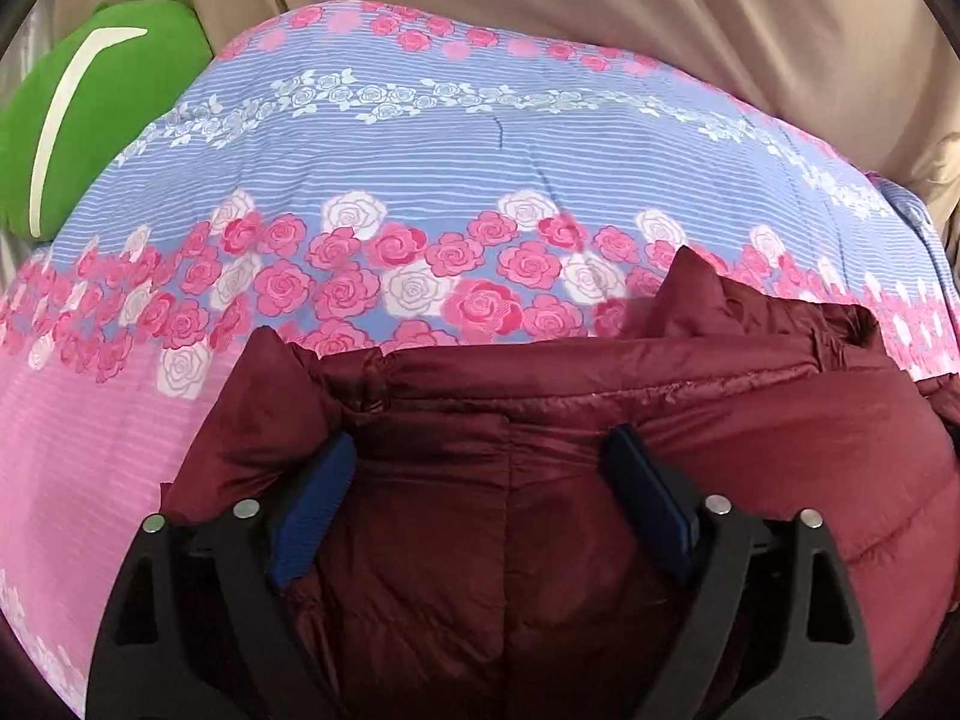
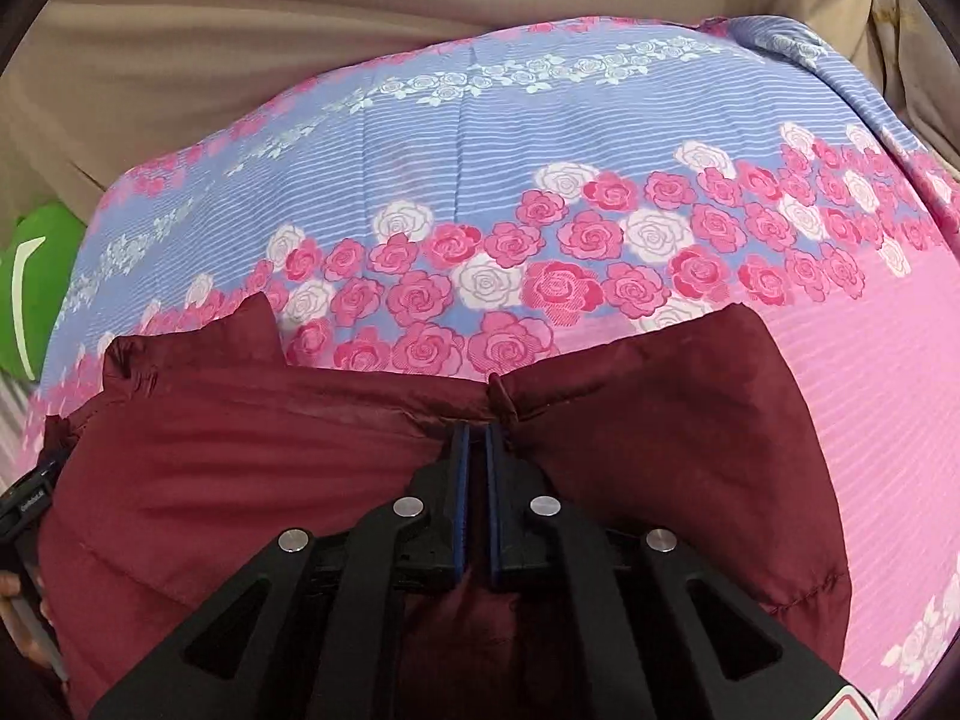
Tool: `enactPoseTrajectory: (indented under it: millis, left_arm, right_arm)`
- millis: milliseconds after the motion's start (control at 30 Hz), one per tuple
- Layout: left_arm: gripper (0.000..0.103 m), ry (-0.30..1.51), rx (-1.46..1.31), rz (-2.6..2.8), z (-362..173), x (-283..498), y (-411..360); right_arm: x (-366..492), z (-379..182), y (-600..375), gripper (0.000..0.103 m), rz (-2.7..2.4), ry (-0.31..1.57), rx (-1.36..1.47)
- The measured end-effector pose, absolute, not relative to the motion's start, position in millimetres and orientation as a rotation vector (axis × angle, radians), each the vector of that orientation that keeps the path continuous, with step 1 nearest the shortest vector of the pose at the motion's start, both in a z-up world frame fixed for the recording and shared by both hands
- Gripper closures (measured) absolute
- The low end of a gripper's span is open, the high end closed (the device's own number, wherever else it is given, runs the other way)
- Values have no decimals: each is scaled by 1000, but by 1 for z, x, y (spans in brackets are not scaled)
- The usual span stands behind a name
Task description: Fold large clothes
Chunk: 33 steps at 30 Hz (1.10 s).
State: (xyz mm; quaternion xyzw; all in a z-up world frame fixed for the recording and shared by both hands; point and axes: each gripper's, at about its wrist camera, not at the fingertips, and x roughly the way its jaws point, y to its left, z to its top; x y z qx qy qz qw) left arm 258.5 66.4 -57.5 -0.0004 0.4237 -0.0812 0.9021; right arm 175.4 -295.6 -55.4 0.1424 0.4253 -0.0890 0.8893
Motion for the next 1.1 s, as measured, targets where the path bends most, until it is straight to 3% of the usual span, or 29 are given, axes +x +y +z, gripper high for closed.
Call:
enactPoseTrajectory:
  millis: [33, 100, 233, 333, 667, 800, 1033, 1100]
  left_arm:
    - [18, 873, 9, -161, -59, 258, 66]
    - [18, 869, 27, -152, -61, 260, 64]
    - [18, 868, 33, -146, -61, 260, 63]
    - [17, 868, 33, -144, -61, 258, 63]
    - [16, 869, 40, -139, -62, 258, 62]
    - [16, 860, 19, -149, -58, 256, 67]
    - [16, 816, -10, -298, -12, 260, 52]
    - [16, 840, 24, -345, -7, 277, 29]
  right_arm:
    - [175, -54, -293, 101, -200, 887, 290]
    - [165, -36, -278, 86, -206, 849, 292]
    - [158, -13, -236, 86, -39, 788, 249]
    - [171, -33, -209, 86, -22, 851, 147]
    - [185, -8, -187, 84, 37, 841, 210]
    - [211, -7, -191, 73, 16, 868, 215]
    - [244, -28, -210, 73, -8, 970, 227]
    - [255, -36, -206, 84, -8, 996, 208]
